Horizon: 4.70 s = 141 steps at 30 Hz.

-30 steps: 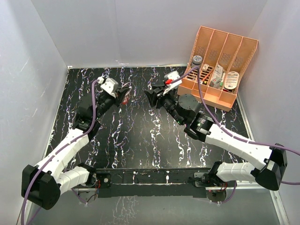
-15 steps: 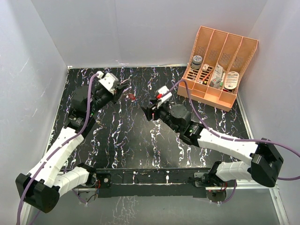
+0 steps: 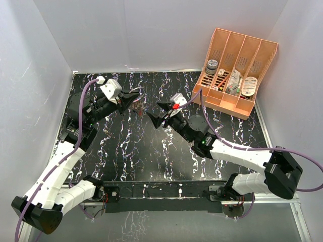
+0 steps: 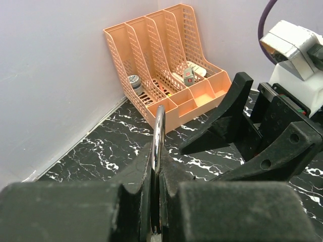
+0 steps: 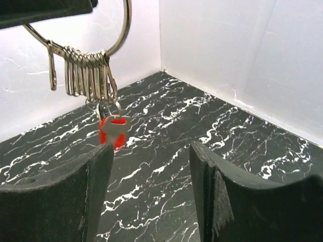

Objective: Remove the keys from the keyring

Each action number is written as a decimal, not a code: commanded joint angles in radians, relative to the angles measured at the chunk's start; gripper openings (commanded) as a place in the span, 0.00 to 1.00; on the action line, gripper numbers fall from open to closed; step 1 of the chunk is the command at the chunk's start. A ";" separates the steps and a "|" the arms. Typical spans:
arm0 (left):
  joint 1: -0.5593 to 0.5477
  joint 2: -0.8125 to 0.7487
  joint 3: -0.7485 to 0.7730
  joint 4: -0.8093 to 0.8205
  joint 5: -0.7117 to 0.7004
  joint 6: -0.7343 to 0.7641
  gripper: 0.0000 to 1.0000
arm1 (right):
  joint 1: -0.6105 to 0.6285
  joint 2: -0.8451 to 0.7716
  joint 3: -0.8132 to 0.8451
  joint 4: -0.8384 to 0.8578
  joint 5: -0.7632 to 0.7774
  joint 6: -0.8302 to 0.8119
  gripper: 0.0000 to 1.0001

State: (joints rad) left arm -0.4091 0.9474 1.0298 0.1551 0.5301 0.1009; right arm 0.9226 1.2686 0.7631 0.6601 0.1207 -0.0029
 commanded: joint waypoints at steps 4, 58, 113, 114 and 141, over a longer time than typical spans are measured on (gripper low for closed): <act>0.001 -0.021 0.033 0.034 0.063 -0.058 0.00 | 0.004 0.032 0.024 0.155 -0.028 -0.020 0.60; 0.001 -0.053 -0.053 0.179 0.087 -0.171 0.00 | 0.004 0.143 0.123 0.182 -0.043 0.009 0.13; -0.014 -0.046 -0.401 0.570 0.002 -0.380 0.42 | 0.088 0.189 0.916 -1.285 0.287 -0.462 0.00; -0.020 -0.045 -0.408 0.584 0.003 -0.378 0.43 | 0.088 0.192 0.918 -1.284 0.287 -0.462 0.00; -0.254 0.137 -0.469 0.856 -0.268 -0.104 0.53 | 0.102 0.190 0.917 -1.271 0.283 -0.448 0.00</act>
State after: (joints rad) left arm -0.6567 1.0958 0.5682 0.8894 0.3412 -0.0315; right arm 1.0203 1.4857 1.6352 -0.6903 0.3939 -0.4469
